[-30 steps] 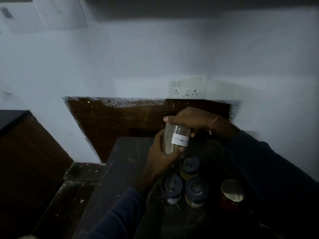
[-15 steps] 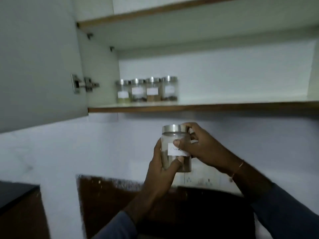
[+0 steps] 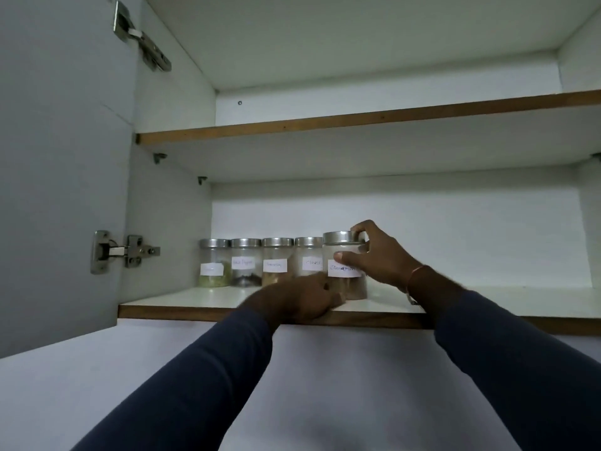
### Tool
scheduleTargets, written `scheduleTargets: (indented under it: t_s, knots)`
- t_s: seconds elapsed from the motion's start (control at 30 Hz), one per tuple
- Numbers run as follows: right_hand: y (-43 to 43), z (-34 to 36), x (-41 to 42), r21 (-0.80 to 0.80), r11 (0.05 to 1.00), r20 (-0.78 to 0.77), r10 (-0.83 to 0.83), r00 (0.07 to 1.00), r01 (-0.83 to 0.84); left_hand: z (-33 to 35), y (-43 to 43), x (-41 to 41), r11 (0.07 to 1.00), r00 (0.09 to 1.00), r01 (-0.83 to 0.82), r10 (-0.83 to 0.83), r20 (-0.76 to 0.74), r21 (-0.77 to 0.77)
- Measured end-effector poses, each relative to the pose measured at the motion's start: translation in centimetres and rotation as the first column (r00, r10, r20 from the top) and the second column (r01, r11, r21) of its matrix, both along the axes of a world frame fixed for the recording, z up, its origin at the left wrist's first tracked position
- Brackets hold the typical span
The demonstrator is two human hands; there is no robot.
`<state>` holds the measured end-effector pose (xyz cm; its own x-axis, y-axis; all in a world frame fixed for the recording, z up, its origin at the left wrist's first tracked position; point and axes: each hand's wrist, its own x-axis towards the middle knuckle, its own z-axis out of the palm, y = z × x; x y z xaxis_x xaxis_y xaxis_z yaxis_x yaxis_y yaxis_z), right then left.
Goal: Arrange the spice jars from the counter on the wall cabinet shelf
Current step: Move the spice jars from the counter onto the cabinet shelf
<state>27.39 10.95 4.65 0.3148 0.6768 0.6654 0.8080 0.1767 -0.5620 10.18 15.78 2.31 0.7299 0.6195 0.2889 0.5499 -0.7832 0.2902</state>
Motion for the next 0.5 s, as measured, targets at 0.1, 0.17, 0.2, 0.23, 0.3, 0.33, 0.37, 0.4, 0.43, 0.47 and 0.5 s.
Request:
scheduleTargets:
  t_s: [0.1,0.17,0.2,0.23,0.3,0.33,0.37,0.4,0.43,0.47,0.5]
  knots:
    - [3.0,1.1,1.6,-0.105,0.986,0.107,-0.120,0.987,0.131,1.4,-1.0,0.1,0.999,0.981,-0.050,0.045,-0.189,-0.021]
    - [4.6,1.9,2.1,-0.180,0.956,0.187,-0.197,0.962,0.231,1.9,-1.4,-0.1,0.996,0.969,-0.011,0.034,-0.246,0.092]
    - [5.6,2.2,2.3,-0.216,0.934,0.241,-0.232,0.942,0.286,2.0,-1.9,-0.1,0.995,0.965,0.013,0.015,-0.263,0.103]
    - [6.0,2.7,2.5,-0.247,0.908,0.283,-0.266,0.921,0.338,2.1,-2.7,-0.3,0.992,0.960,0.026,0.010,-0.279,0.124]
    - [7.5,3.1,3.0,-0.293,0.862,0.342,-0.309,0.887,0.413,2.2,-3.2,-0.5,0.989,0.957,-0.011,0.052,-0.286,0.144]
    - [7.8,3.2,3.3,-0.304,0.847,0.353,-0.325,0.877,0.436,2.6,-3.8,-0.4,0.989,0.954,-0.048,0.087,-0.287,0.141]
    - [8.2,3.2,3.4,-0.309,0.839,0.358,-0.333,0.872,0.447,2.7,-4.0,-0.6,0.992,0.963,-0.100,0.117,-0.244,0.081]
    - [8.5,3.3,3.5,-0.310,0.835,0.364,-0.338,0.868,0.455,2.5,-2.9,0.0,0.990,0.965,-0.128,0.138,-0.225,0.061]
    - [8.7,3.3,3.4,-0.314,0.831,0.370,-0.339,0.865,0.460,1.9,-1.1,0.9,0.994,0.971,-0.109,0.112,-0.213,0.026]
    - [8.9,3.3,3.5,-0.315,0.827,0.374,-0.343,0.862,0.465,1.4,0.5,1.6,0.999,0.973,-0.051,0.051,-0.224,0.006]
    - [8.9,3.3,3.4,-0.317,0.825,0.373,-0.345,0.862,0.467,1.0,1.5,2.0,1.000,0.973,-0.008,0.007,-0.232,-0.007]
